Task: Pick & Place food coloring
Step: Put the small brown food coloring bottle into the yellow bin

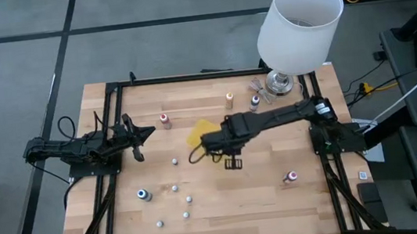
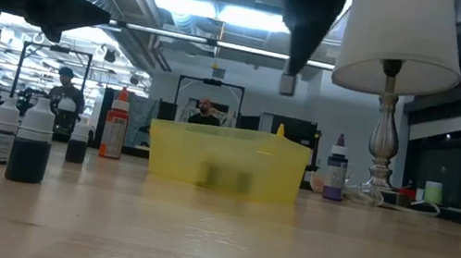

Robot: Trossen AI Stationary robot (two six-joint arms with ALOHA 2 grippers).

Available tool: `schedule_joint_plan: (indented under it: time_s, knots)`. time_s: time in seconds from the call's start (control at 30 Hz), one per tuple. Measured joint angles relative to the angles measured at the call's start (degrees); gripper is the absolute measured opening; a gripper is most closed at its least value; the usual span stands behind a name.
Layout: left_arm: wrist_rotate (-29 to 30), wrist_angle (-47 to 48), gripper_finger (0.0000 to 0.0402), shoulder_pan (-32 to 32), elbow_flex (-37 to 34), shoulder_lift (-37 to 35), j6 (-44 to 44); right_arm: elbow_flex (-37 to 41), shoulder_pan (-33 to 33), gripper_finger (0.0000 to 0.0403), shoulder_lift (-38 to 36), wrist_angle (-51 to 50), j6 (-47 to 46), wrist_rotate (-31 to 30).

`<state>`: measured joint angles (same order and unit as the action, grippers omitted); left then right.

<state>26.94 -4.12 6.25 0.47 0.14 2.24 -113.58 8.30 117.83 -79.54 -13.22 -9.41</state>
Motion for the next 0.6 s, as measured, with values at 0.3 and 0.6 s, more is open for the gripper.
schedule_joint_plan:
  time_s: [0.3, 0.6]
  knots:
    - [0.0, 0.0, 0.0012, 0.0, 0.0, 0.0, 0.0, 0.5, -2.6, 0.0073, 3.5, 3.9, 1.7, 0.0]
    - [0.0, 0.0, 0.0009, 0.0, 0.0, 0.0, 0.0, 0.5, -2.6, 0.0071, 7.6, 6.7, 1.4, 2.0]
